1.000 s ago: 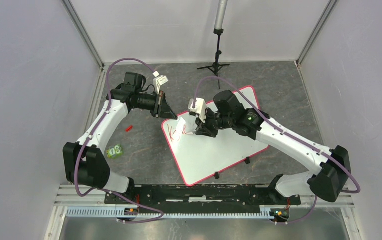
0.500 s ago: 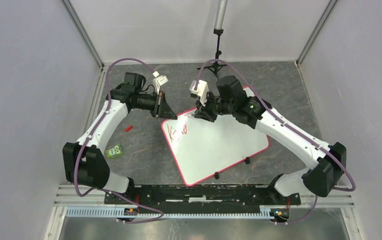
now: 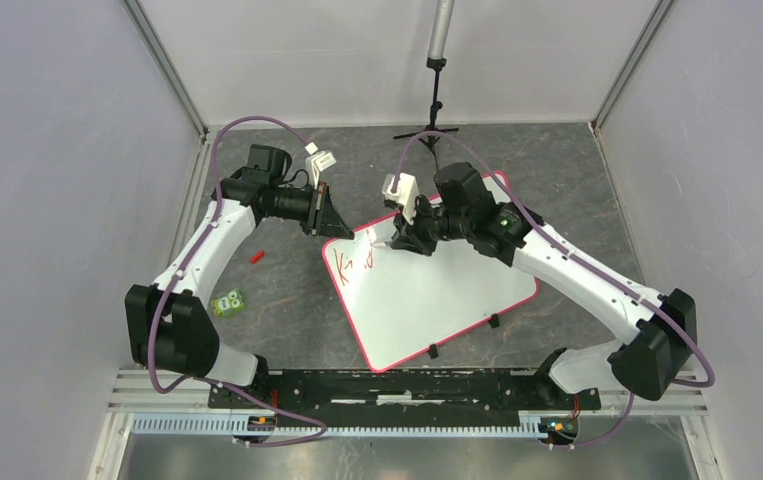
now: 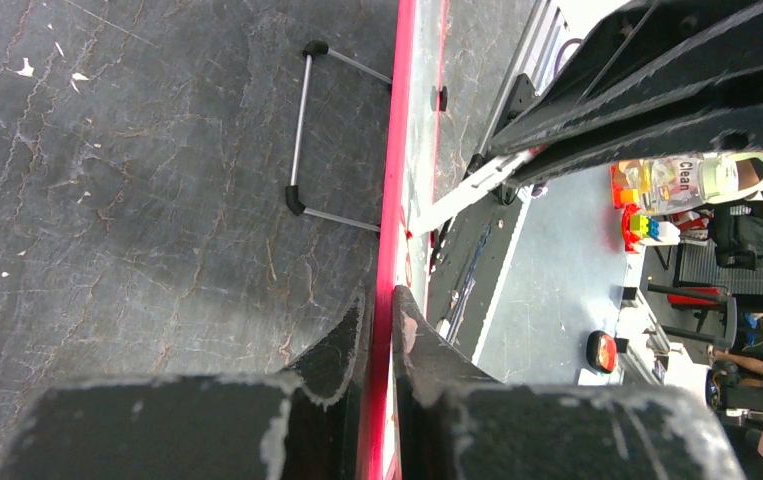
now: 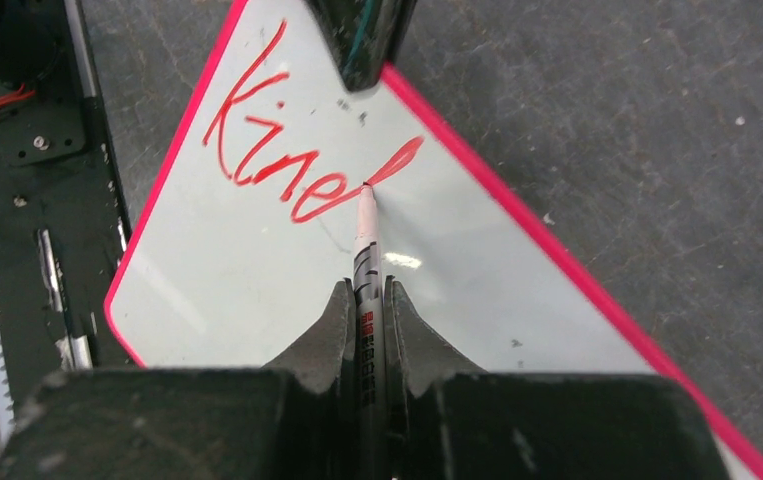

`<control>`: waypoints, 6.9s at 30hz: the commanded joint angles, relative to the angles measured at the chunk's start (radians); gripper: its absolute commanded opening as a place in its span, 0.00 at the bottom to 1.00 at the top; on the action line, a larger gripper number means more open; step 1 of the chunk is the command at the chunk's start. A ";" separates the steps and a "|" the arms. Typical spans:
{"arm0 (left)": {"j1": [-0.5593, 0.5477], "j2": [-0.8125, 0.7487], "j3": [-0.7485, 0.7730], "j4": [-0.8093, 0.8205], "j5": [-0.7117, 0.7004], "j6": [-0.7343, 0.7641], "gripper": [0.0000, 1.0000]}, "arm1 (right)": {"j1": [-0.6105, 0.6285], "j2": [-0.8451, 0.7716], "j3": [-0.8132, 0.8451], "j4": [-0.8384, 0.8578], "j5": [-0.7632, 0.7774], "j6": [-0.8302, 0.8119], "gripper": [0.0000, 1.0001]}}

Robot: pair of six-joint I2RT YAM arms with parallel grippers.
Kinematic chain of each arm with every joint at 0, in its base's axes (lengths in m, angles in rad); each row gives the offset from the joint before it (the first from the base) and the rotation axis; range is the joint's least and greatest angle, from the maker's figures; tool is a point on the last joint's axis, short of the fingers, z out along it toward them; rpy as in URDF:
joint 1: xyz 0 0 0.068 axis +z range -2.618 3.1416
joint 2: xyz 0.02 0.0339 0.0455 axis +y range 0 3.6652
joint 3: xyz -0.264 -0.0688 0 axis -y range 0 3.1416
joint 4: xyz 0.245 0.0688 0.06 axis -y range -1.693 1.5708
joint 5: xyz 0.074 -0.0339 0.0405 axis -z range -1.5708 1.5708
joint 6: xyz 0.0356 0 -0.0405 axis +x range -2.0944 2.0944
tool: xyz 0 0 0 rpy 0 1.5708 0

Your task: Write a sentence on the whiteboard

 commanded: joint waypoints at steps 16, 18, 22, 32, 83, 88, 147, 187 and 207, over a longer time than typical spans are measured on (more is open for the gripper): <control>-0.003 -0.018 0.016 -0.039 -0.009 0.046 0.02 | 0.028 -0.084 0.033 -0.106 0.049 -0.067 0.00; -0.003 -0.014 0.021 -0.045 -0.011 0.056 0.02 | 0.023 -0.086 0.047 -0.115 0.045 -0.071 0.00; -0.004 0.014 0.058 -0.105 -0.019 0.105 0.02 | 0.022 -0.089 0.052 -0.115 0.025 -0.070 0.00; -0.017 0.034 0.086 -0.159 -0.054 0.181 0.02 | 0.023 -0.113 -0.010 -0.092 -0.079 -0.060 0.00; 0.001 0.011 0.097 -0.209 -0.053 0.188 0.15 | 0.022 -0.068 -0.067 0.020 0.049 -0.055 0.00; 0.001 0.012 0.096 -0.209 -0.055 0.188 0.12 | 0.022 -0.061 -0.062 0.018 0.033 -0.056 0.00; 0.000 0.021 0.102 -0.209 -0.063 0.181 0.02 | -0.030 -0.108 -0.120 0.016 0.092 -0.074 0.00; 0.000 0.019 0.094 -0.209 -0.058 0.185 0.02 | -0.037 -0.100 -0.081 -0.051 0.080 -0.118 0.00; 0.000 0.023 0.097 -0.209 -0.056 0.186 0.02 | -0.064 -0.051 -0.012 -0.059 0.034 -0.112 0.00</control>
